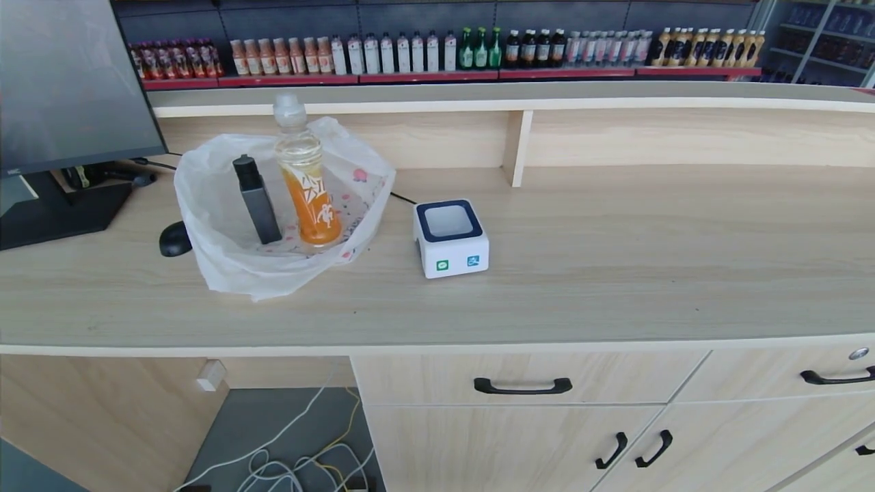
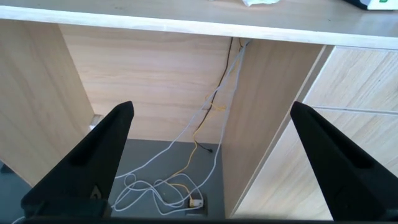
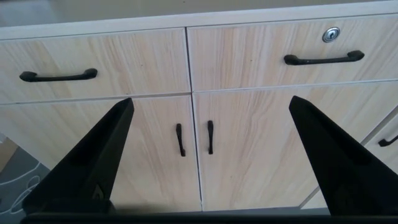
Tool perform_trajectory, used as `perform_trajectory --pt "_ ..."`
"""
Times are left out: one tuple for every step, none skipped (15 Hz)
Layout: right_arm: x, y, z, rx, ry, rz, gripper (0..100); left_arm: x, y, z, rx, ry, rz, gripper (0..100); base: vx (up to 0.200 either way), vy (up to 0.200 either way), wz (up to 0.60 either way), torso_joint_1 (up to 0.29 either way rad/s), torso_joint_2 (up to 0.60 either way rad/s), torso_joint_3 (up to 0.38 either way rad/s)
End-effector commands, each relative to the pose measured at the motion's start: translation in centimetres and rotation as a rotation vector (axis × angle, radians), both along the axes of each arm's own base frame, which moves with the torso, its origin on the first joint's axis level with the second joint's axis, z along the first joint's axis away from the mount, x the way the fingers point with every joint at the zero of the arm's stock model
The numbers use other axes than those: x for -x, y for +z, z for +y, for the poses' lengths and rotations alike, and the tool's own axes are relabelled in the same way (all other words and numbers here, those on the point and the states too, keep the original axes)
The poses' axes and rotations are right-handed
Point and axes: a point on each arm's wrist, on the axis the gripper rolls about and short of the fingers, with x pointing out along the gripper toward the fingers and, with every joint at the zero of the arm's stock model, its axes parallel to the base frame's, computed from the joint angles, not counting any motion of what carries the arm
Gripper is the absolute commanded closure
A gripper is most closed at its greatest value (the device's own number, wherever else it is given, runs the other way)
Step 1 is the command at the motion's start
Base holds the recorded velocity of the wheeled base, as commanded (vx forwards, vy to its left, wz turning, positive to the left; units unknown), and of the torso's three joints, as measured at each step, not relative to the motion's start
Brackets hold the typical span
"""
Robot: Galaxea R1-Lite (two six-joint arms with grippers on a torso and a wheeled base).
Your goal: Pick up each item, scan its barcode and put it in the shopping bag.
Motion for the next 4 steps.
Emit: perform_trajectory --pt "-0.01 0.01 0.0 0.001 0.0 0.001 0 0.0 0.0 0.0 0.0 0.0 0.0 0 0.0 0.0 0.0 0.0 0.0 0.0" --pt "-0.01 0.01 0.0 0.002 0.0 0.001 0 0.0 0.0 0.0 0.0 0.0 0.0 0 0.0 0.0 0.0 0.0 0.0 0.0" --pt "-0.01 0.01 0.0 0.004 0.0 0.001 0 0.0 0.0 0.0 0.0 0.0 0.0 0 0.0 0.0 0.0 0.0 0.0 0.0" --pt "-0.01 0.01 0.0 0.001 0.002 0.001 0 0.0 0.0 0.0 0.0 0.0 0.0 0 0.0 0.0 0.0 0.0 0.0 0.0"
